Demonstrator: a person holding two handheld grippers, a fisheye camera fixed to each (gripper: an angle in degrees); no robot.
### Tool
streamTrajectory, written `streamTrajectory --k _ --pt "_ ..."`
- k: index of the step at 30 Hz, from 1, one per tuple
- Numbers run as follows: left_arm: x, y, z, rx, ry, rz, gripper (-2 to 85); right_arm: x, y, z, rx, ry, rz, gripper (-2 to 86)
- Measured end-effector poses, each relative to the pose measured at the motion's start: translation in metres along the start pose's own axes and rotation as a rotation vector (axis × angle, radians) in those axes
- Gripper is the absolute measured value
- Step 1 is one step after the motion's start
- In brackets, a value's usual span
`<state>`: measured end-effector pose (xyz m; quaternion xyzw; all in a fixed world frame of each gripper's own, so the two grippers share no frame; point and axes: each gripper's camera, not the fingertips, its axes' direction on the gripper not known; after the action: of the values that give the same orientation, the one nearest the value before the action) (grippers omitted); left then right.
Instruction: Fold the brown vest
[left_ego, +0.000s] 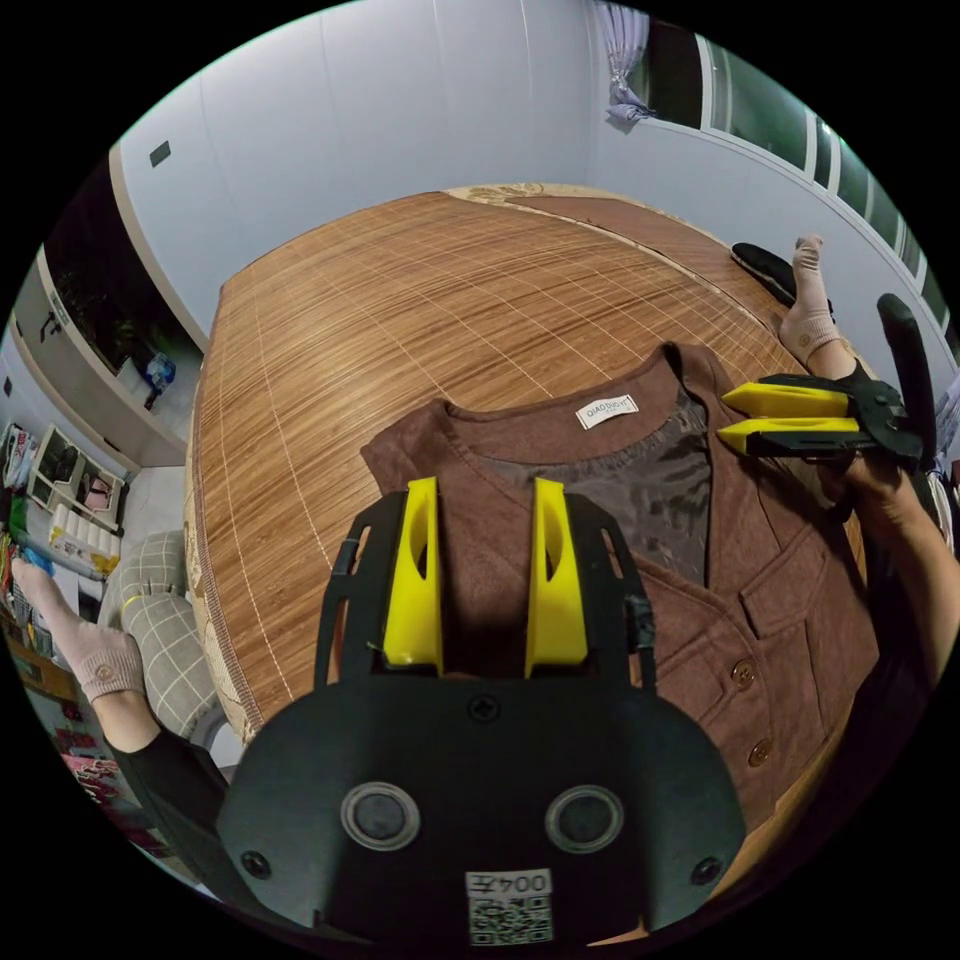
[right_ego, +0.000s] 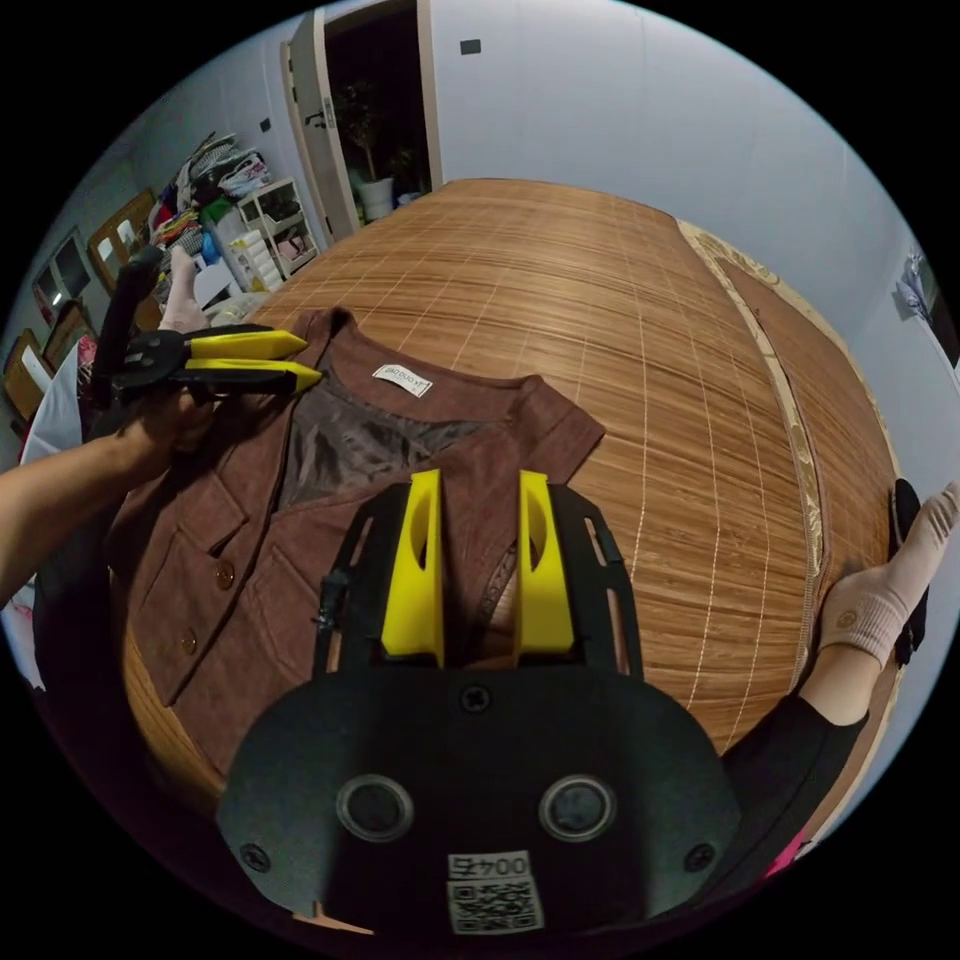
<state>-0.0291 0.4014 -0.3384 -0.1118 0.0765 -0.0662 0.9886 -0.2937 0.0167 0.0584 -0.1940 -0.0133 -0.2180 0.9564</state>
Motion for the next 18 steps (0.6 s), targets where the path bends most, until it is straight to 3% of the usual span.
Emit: streamTrajectory --k 9,13,16,18 --pt "-0.02 -0.016 -0.006 -0.021 0.082 0.008 13.9 0.006 -0.006 0.004 0.01 0.008 0.012 11.0" --pt "-0.029 -0.023 -0.028 0.058 0.089 0.044 13.8 0.009 -0.009 0.006 0.008 0.014 0.013 11.0" --pt "-0.039 -0.029 -0.006 -0.065 0.104 0.04 13.9 0.012 -0.011 0.007 0.009 0.014 0.016 10.9" --pt "-0.044 -0.034 -0.009 -0.043 0.13 0.045 14.1 0.013 -0.012 0.007 0.01 0.016 0.012 10.9"
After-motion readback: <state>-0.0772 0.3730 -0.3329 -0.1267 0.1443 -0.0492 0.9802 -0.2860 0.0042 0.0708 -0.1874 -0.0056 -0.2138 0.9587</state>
